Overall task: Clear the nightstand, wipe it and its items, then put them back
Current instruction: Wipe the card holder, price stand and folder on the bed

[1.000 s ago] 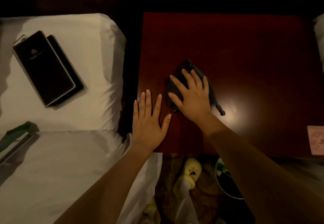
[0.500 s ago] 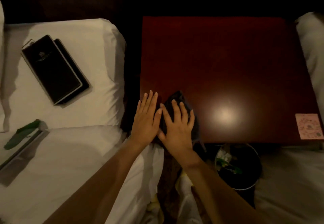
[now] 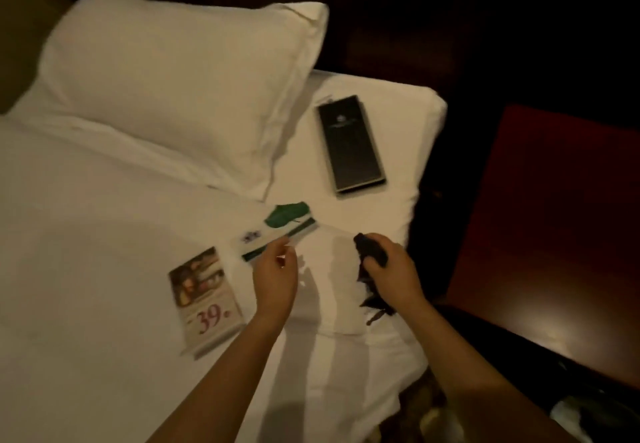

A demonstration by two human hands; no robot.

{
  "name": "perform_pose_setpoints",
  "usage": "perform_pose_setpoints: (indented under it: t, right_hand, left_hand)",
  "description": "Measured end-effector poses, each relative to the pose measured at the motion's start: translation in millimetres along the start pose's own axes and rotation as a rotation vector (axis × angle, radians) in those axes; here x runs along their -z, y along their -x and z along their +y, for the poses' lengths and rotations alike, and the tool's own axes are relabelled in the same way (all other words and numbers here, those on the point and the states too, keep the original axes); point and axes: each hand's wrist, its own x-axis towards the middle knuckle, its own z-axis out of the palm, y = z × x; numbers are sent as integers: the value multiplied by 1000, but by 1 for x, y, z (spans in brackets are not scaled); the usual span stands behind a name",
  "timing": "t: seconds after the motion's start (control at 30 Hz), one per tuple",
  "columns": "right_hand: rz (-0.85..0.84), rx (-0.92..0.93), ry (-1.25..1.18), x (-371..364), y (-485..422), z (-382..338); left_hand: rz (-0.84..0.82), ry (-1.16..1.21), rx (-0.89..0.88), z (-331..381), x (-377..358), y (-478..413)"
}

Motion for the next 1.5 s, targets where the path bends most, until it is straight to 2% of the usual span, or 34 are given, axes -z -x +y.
perform_pose_setpoints:
  t: [0.1, 0.17, 0.23, 0.37, 0.47, 0.53, 0.67, 0.8, 0.87, 1.0, 1.07, 1.13, 1.23, 1.33, 1.43, 1.5]
  right_hand:
    - [-46, 65, 1, -4, -13, -46]
    - [-67, 85, -17, -11, -21, -73]
    - [-85, 101, -36, -20, -27, -98]
    - [-142, 166, -31, -39, -38, -136]
    - [-159, 195, 85, -59, -47, -148]
    - [-166, 184, 214, -72, -51, -146]
    - [-131, 206, 496, -99, -42, -136]
    - [-123, 466, 648, -128, -23, -132]
    - [-93, 512, 637, -126, -32, -134]
    - [-59, 351, 611, -104, -66, -135]
    - [-30, 338, 614, -99, -72, -139]
    - [0, 378, 579, -99, -66, -145]
    - [-114, 536, 485, -106, -45, -152]
    - [-188, 667, 517, -107, -31, -151]
    - [-187, 658, 512, -93, -46, -145]
    - [-171, 578, 490, -81, -66, -141]
  left_hand:
    - [124, 58, 157, -15, 42, -19]
    - [130, 99, 276, -25, 61, -35]
    - [90, 139, 383, -31, 71, -51]
    - [-38, 374, 558, -21, 72, -74]
    - [-100, 711, 695, -8, 66, -78]
    - [-121, 836, 749, -9, 64, -76]
    - [-111, 813, 592, -10, 71, -60]
    - [-102, 907, 490, -13, 82, -45]
    - [-64, 963, 482, -13, 88, -39]
    - [-14, 957, 473, -6, 89, -30]
    - [8, 973, 456, 1, 87, -29]
    - [32, 981, 427, 7, 86, -30]
    - [63, 905, 391, 13, 85, -37]
    - [83, 770, 425, 16, 83, -39]
    - [86, 816, 461, 24, 77, -35]
    - [99, 868, 480, 31, 72, -32]
